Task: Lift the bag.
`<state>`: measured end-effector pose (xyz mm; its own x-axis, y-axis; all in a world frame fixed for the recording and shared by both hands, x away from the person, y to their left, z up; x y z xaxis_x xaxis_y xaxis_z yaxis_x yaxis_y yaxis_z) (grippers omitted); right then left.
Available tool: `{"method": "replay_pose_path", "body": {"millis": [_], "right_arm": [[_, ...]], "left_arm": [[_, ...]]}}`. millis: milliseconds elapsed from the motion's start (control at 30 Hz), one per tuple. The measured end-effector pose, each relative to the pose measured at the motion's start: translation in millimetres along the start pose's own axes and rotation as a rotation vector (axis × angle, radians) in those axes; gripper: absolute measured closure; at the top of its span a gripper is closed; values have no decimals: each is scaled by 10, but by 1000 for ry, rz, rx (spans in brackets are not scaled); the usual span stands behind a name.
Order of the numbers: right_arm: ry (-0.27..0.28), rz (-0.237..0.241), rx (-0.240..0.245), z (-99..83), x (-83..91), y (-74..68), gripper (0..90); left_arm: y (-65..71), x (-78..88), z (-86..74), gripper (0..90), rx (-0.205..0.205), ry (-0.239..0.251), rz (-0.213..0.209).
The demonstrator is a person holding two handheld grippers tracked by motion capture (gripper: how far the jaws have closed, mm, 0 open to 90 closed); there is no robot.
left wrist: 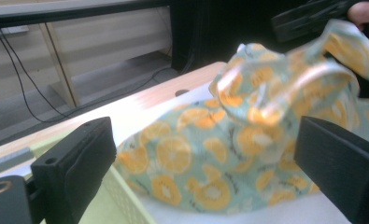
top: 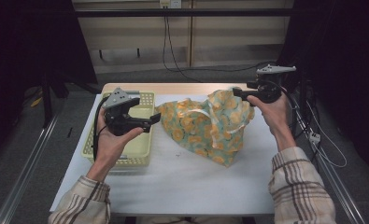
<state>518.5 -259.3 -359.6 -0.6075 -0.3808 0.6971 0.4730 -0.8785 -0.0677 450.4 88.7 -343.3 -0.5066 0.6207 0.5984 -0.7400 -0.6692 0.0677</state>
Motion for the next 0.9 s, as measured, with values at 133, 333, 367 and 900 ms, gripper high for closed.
{"method": "replay_pose_path", "body": {"millis": [133, 333, 367, 900], "right_arm": [[27, 12, -5, -117, 154, -69, 239], [28, -6, -2, -339, 255, -99, 207], [17, -14, -6, -394, 266, -108, 202], [-25, -73, -47, -1118, 498, -158, 182]], "left_arm": [[51, 24, -93, 42, -23, -25, 3], [235, 27, -268, 51, -53, -52, -11], [249, 22, -301, 51, -52, -55, -14], [200, 131, -750, 54, -23, -67, 43]]}}
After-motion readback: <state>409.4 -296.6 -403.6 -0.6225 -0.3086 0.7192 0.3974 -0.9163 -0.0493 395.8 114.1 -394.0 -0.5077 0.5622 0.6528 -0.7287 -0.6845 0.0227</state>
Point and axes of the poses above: each handheld gripper's, and its own axes: x roughly backward along the jaws, z roughly out of its top, y roughly to its right, the point moved 8 cm from there along -x, roughly forward along the jaws, and after that the axes turned 14 degrees about -y, right-handed, at the moved point
